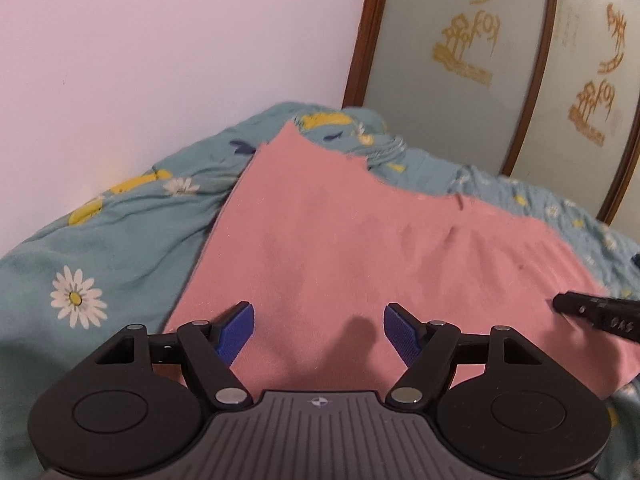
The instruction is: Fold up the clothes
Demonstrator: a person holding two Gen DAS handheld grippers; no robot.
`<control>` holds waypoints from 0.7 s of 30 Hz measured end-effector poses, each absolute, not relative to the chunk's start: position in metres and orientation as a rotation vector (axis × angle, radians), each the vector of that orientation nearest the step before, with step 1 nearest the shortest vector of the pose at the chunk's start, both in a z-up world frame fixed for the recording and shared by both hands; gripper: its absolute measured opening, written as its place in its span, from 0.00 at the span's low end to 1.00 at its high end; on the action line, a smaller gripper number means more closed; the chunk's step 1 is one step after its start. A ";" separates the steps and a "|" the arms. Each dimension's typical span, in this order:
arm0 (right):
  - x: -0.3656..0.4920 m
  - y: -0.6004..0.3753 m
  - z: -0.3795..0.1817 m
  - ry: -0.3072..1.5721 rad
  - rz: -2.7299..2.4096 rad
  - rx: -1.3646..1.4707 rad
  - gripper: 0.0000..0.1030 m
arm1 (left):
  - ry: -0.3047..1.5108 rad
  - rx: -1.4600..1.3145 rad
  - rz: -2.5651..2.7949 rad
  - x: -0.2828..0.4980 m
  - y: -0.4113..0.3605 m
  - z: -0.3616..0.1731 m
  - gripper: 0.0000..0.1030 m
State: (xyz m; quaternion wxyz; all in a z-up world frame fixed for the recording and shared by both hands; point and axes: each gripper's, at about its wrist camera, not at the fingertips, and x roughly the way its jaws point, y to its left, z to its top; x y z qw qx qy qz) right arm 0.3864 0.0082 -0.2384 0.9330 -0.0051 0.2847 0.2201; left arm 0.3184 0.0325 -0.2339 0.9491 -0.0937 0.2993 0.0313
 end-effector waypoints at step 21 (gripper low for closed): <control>0.364 -0.053 -0.242 0.558 0.276 0.082 0.11 | 0.638 -0.203 0.130 0.322 0.042 -0.240 0.69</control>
